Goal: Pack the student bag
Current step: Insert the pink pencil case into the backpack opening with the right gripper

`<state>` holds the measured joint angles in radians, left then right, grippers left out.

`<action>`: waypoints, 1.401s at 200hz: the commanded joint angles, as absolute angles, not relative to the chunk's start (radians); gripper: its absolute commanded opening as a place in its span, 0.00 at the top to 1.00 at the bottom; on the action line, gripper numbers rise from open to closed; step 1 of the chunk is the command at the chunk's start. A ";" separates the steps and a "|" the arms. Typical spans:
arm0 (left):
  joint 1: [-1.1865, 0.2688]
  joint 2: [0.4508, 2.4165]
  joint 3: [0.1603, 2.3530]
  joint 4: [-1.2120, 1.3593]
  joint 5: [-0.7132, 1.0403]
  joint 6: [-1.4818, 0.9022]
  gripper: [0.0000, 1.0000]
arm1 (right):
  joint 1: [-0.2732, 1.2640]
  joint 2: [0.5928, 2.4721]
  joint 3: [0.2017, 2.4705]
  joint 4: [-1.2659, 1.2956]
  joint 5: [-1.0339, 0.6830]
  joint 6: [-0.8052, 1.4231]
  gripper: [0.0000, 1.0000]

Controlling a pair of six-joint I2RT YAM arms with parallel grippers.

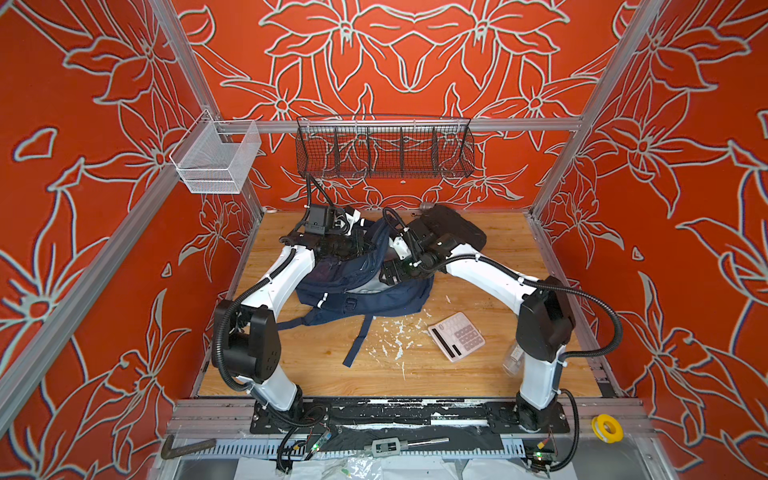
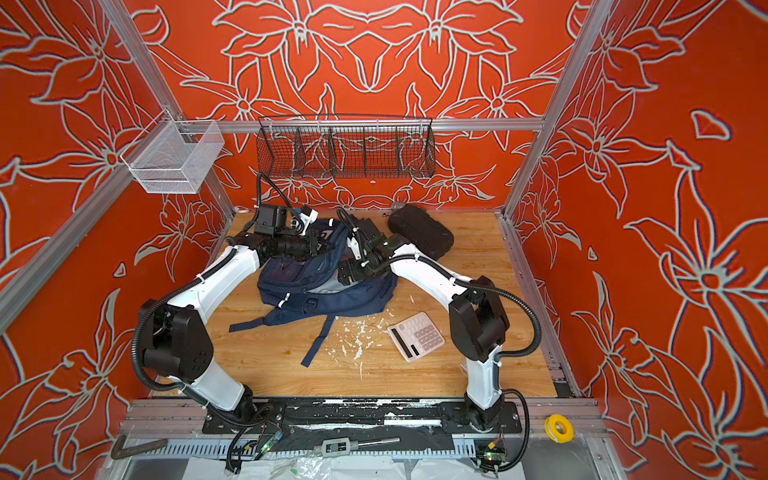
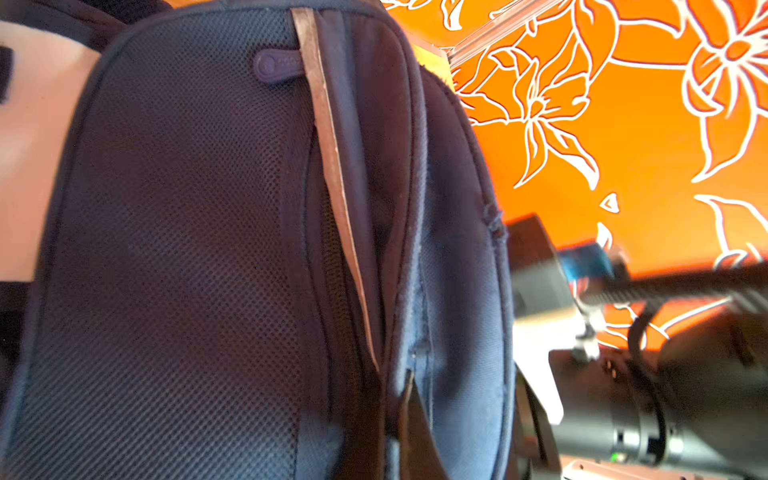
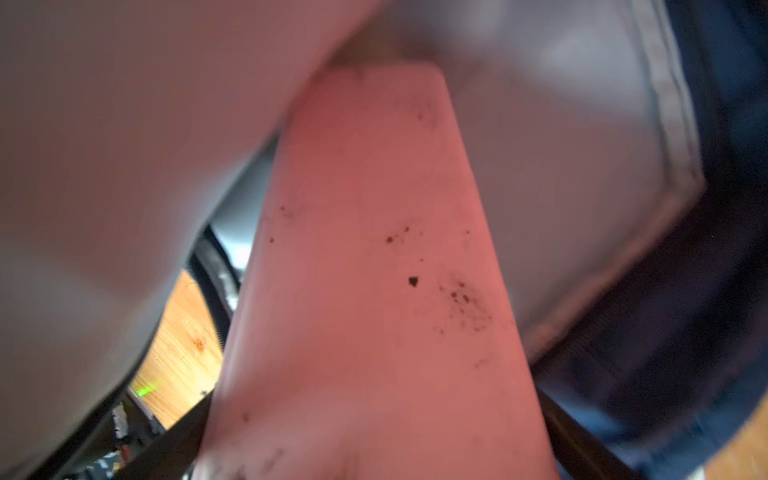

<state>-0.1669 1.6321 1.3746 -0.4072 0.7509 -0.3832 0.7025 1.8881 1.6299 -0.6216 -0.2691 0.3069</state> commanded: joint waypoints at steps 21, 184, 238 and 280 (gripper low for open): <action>-0.169 1.611 1.433 -0.409 0.805 -0.343 1.00 | 0.756 1.786 1.545 -0.383 -0.247 0.130 0.03; -0.154 1.572 1.465 -0.452 0.826 -0.340 1.00 | 0.676 2.021 1.512 -0.573 -0.439 -0.169 0.03; -0.129 1.593 1.479 -0.480 0.830 -0.350 1.00 | 0.646 1.951 1.408 -0.530 -0.495 -0.081 0.03; -0.133 1.616 1.442 -0.485 0.841 -0.359 1.00 | 0.647 1.844 1.280 -0.271 -0.365 -0.008 0.03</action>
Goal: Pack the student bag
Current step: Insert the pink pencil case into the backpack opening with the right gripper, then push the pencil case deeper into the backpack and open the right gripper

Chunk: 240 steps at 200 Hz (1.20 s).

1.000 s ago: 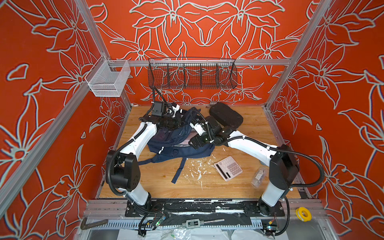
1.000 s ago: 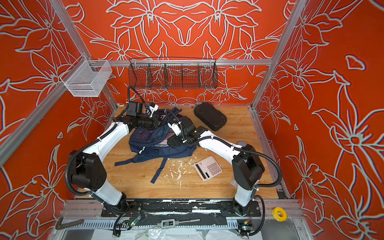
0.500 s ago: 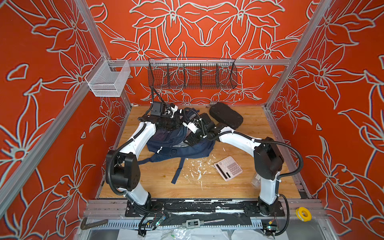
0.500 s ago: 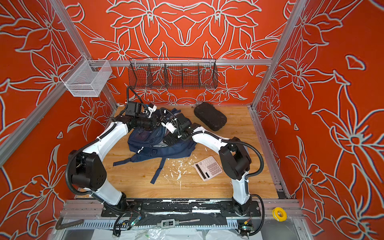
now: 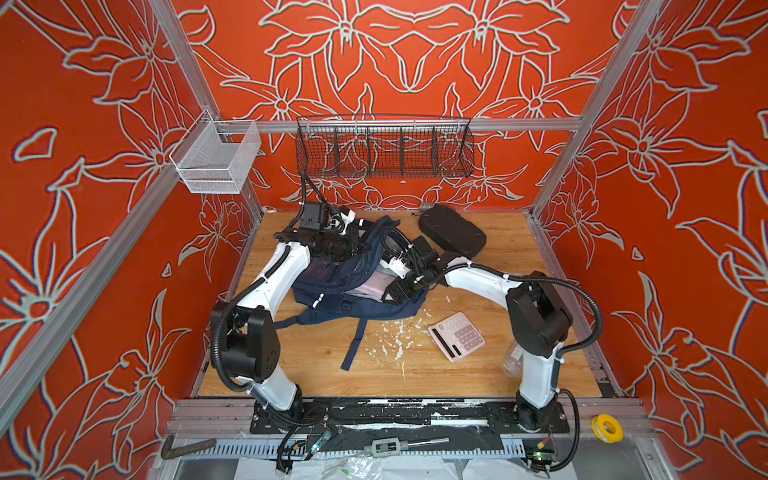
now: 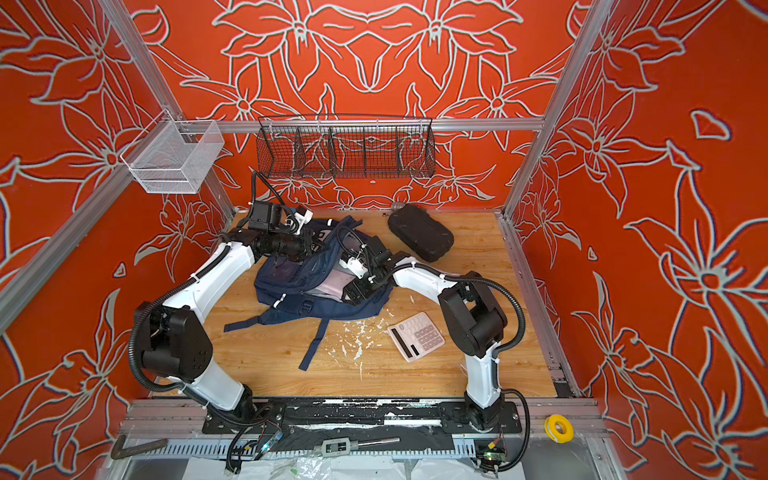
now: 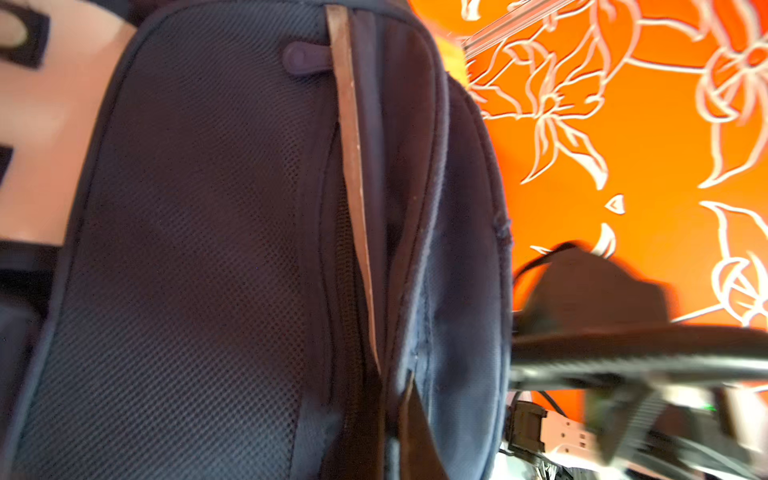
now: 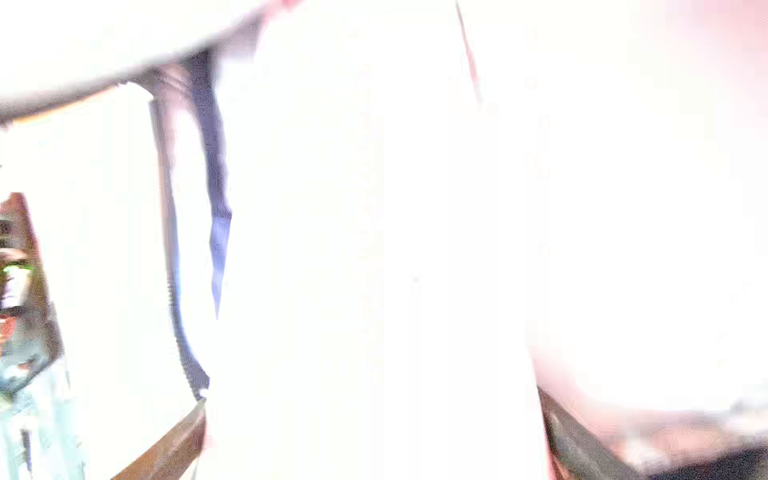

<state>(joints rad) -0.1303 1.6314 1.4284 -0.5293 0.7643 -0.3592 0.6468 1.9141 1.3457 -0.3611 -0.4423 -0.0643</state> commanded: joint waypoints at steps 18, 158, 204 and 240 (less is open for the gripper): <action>-0.148 1.634 1.427 -0.508 0.834 -0.338 1.00 | 0.650 1.819 1.242 -0.190 -0.354 -0.020 0.03; -0.247 1.857 1.377 -0.559 0.686 -0.415 1.00 | 0.704 1.732 0.920 0.516 -0.291 -0.238 0.03; -0.255 1.948 1.368 -0.572 0.636 -0.439 1.00 | 0.704 1.715 0.902 0.496 -0.241 -0.225 0.03; -0.221 1.999 1.344 -0.617 0.608 -0.452 1.00 | 0.701 1.673 0.930 0.325 -0.168 -0.185 0.03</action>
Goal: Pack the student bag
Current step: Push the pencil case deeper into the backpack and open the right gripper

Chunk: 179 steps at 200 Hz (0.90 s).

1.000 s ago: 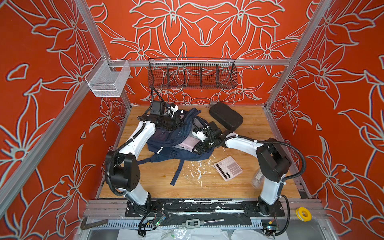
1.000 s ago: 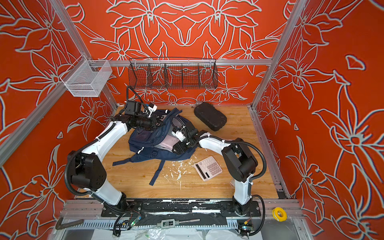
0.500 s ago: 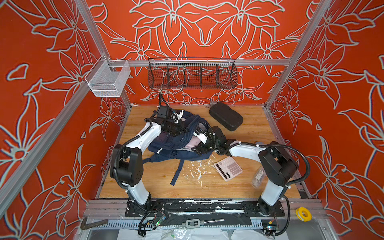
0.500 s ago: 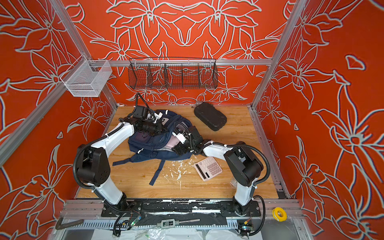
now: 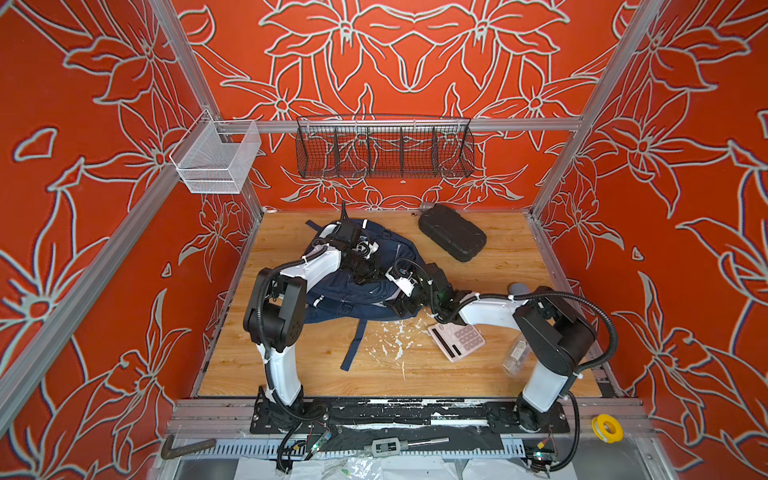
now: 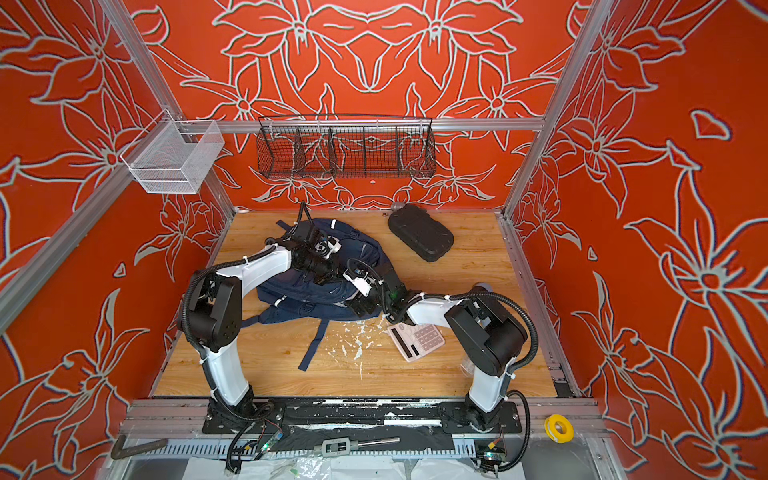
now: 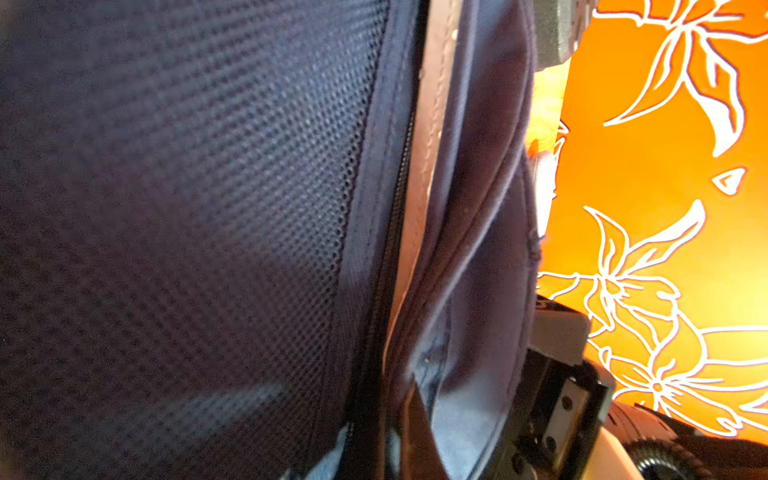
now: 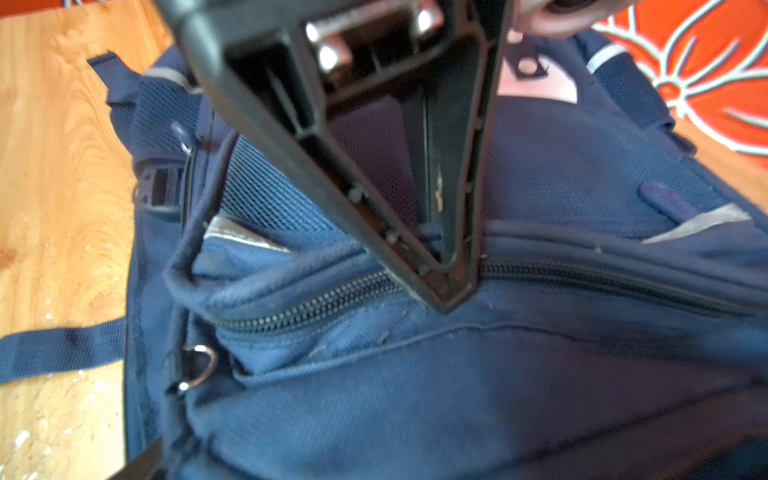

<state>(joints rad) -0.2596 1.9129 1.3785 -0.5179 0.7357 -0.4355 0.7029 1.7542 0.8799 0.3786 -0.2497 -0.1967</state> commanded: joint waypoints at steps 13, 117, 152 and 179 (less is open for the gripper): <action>-0.211 2.023 1.343 -0.637 0.608 -0.450 1.00 | 0.700 1.662 0.961 0.223 -0.201 -0.186 0.03; -0.175 2.002 1.325 -0.586 0.670 -0.459 1.00 | 0.641 1.650 1.054 -0.001 -0.401 -0.032 0.03; -0.176 1.842 1.407 -0.548 0.748 -0.450 1.00 | 0.642 1.544 0.981 -0.058 -0.258 -0.087 0.28; -0.184 1.765 1.518 -0.567 0.777 -0.448 1.00 | 0.643 1.541 0.992 -0.128 -0.288 -0.090 0.55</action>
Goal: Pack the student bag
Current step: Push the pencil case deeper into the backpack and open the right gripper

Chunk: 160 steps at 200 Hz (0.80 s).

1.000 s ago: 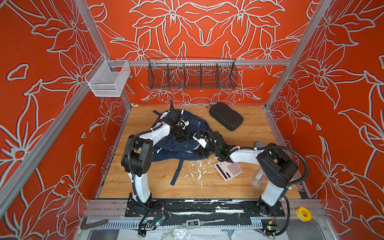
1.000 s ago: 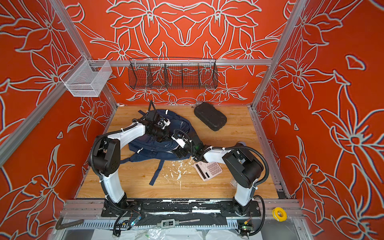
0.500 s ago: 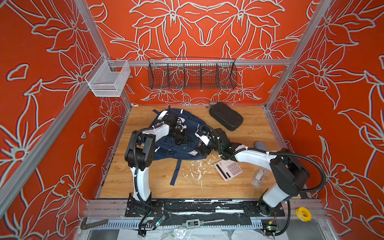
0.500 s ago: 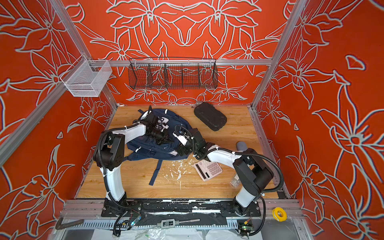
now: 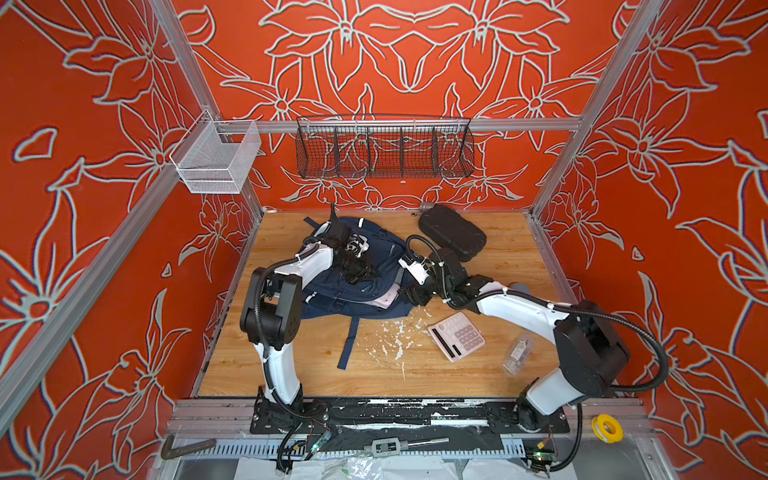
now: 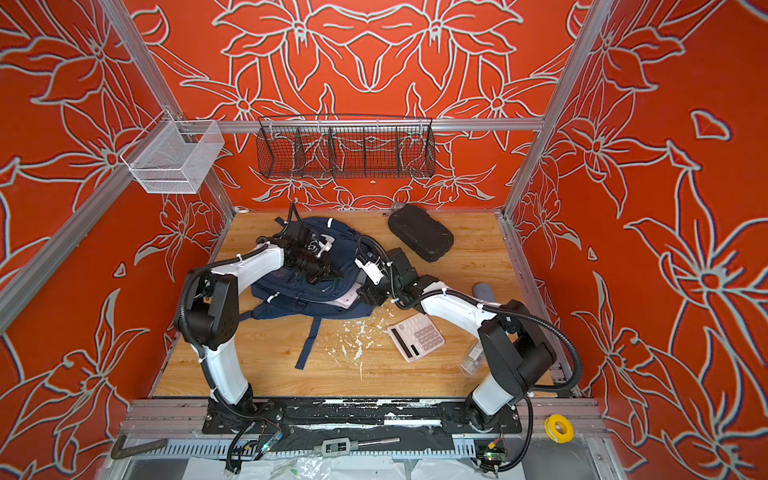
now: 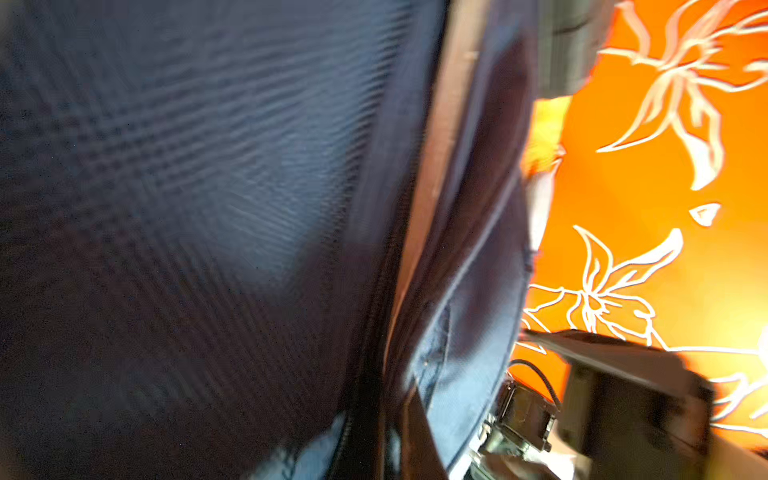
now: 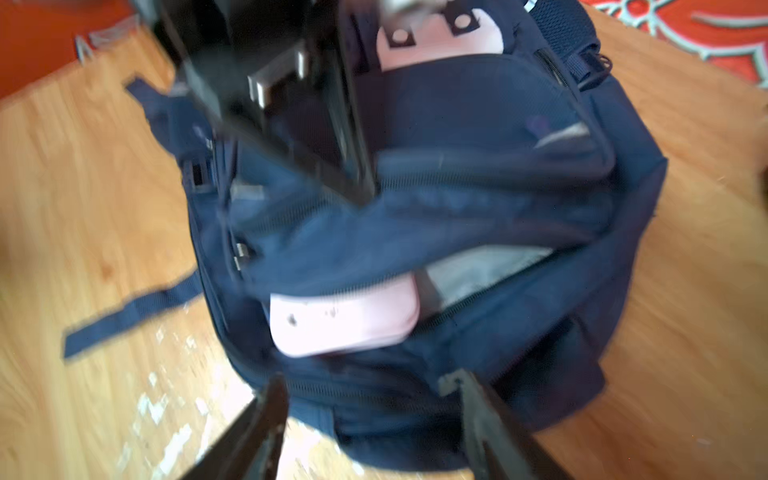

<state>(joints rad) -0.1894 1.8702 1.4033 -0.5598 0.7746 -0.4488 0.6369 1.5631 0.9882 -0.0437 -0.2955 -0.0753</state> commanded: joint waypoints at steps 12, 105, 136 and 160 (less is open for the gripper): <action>-0.186 1.747 1.559 -0.586 0.789 -0.441 1.00 | 0.646 1.562 1.008 -0.138 -0.306 -0.089 0.67; -0.187 1.683 1.578 -0.622 0.768 -0.410 1.00 | 0.657 1.597 1.033 -0.127 -0.154 0.014 0.91; -0.187 1.680 1.581 -0.611 0.782 -0.415 1.00 | 0.649 1.582 1.042 -0.230 0.000 0.044 0.92; -0.188 1.678 1.589 -0.609 0.789 -0.421 1.00 | 0.636 1.602 1.032 -0.240 0.025 0.077 0.92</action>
<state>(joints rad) -0.1837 1.7290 1.5688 -0.6277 0.7383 -0.4305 0.6476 1.5967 1.0424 -0.1909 -0.0669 0.0254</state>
